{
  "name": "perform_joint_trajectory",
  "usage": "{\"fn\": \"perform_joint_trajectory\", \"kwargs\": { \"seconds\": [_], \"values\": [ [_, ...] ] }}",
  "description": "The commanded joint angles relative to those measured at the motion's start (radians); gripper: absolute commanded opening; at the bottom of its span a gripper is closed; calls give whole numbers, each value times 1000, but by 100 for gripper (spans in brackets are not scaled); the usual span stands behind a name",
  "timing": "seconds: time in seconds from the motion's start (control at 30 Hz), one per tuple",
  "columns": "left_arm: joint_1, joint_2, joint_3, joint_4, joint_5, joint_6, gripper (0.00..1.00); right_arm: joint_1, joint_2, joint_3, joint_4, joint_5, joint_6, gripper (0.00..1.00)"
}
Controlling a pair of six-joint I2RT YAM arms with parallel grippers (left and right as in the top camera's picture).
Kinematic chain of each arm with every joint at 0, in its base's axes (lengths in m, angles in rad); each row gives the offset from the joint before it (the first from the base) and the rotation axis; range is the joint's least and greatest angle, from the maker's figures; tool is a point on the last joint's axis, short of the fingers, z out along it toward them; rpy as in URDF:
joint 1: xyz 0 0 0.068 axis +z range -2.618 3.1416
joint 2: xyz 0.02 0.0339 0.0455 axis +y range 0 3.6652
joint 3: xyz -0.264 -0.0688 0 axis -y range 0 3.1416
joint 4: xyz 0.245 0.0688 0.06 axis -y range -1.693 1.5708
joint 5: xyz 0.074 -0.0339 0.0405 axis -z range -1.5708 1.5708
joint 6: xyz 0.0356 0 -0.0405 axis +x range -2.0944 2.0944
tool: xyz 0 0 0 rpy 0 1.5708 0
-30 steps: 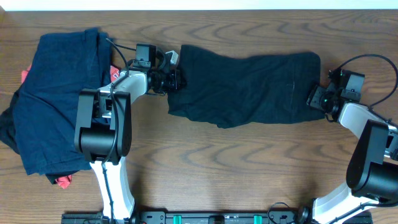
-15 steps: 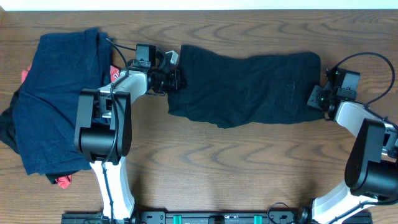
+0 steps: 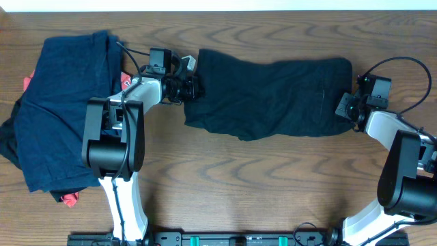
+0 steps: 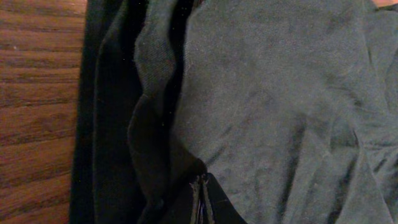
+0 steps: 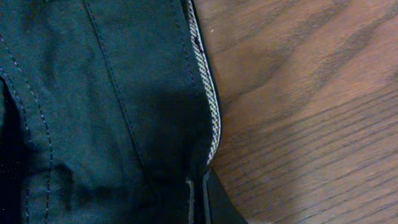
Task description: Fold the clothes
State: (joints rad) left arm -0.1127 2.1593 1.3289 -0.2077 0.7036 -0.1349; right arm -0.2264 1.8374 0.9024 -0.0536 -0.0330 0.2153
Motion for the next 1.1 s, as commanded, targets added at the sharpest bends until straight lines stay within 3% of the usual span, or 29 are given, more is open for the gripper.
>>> {"fn": "perform_joint_trajectory", "kwargs": {
  "seconds": [0.0,0.23,0.67,0.87,1.07],
  "values": [
    [1,62,-9,-15,-107,-2,6,-27,12,-6,-23,0,16,1],
    [1,62,-9,-18,-110,-1,6,-130,-51,0,-29,-256,5,1],
    [1,62,-9,-22,-109,-1,6,-244,-167,1,-69,-375,-30,1],
    [0,62,-9,-22,-109,-1,6,-205,-192,1,-65,-500,-48,1],
    [0,62,-9,-21,-109,-1,6,-52,-296,1,-20,-596,-50,1]
  ]
}}
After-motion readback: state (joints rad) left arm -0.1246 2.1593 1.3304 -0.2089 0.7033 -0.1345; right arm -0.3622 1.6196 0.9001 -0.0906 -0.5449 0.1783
